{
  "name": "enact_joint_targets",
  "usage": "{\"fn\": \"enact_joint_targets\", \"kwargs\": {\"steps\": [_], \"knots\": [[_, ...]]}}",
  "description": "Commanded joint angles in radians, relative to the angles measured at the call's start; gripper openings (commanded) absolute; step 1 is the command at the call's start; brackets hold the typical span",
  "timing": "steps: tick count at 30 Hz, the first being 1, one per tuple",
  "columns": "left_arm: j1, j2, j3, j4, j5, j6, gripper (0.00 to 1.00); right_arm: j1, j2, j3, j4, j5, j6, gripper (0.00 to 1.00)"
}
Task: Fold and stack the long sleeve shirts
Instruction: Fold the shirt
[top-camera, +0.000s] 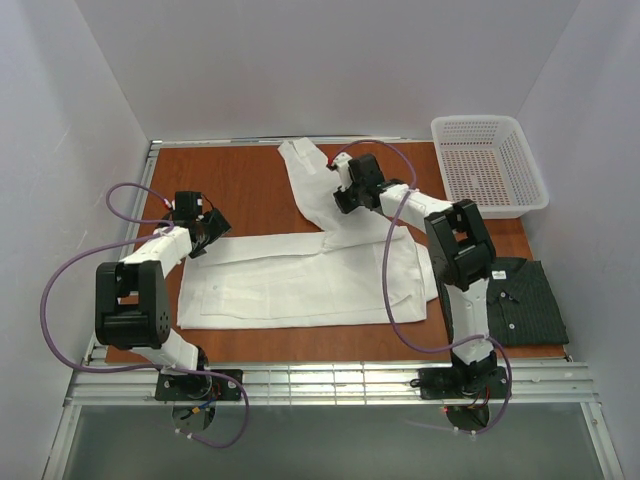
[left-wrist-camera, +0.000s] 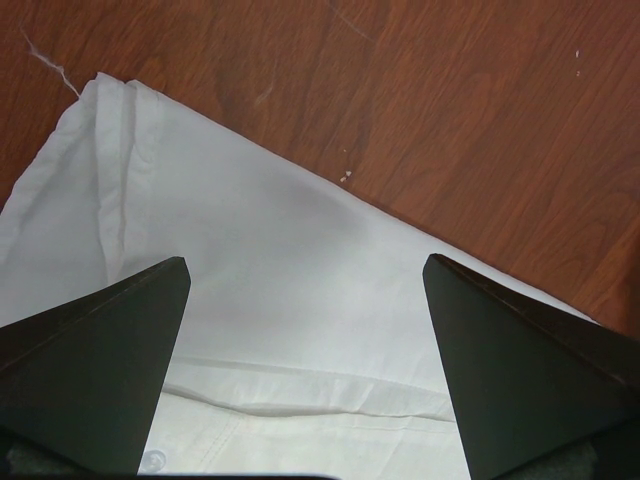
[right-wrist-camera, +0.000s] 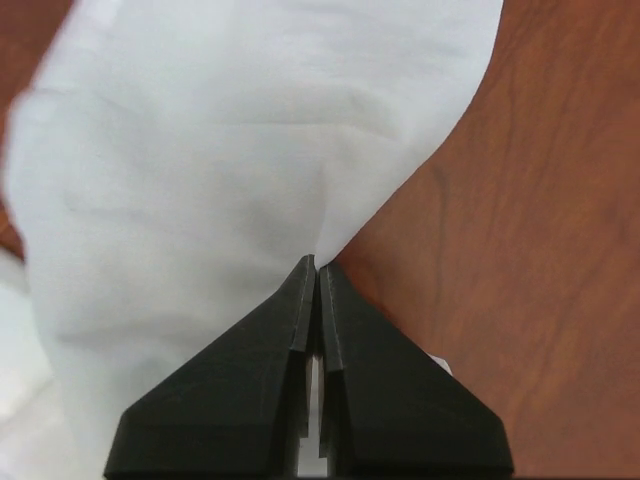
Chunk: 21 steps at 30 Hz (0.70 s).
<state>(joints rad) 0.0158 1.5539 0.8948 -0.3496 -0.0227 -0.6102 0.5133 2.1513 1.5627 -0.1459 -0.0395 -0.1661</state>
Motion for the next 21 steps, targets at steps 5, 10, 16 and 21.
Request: {"fn": "enact_joint_targets", "kwargs": {"steps": [5,10,16,21], "knots": [[-0.002,-0.066,0.01,0.001,-0.042,-0.003,0.9,0.114,-0.407,-0.254,-0.014,0.003,-0.001,0.01],[-0.002,-0.078,0.01,-0.002,-0.04,-0.005,0.9,0.26,-0.66,-0.587,-0.014,0.024,0.106,0.01],[-0.002,-0.089,0.009,-0.002,-0.031,-0.006,0.9,0.396,-0.932,-0.875,-0.02,0.02,0.256,0.46],[-0.002,-0.084,0.012,-0.002,-0.019,-0.005,0.9,0.354,-1.015,-0.879,-0.06,0.177,0.24,0.63]]}}
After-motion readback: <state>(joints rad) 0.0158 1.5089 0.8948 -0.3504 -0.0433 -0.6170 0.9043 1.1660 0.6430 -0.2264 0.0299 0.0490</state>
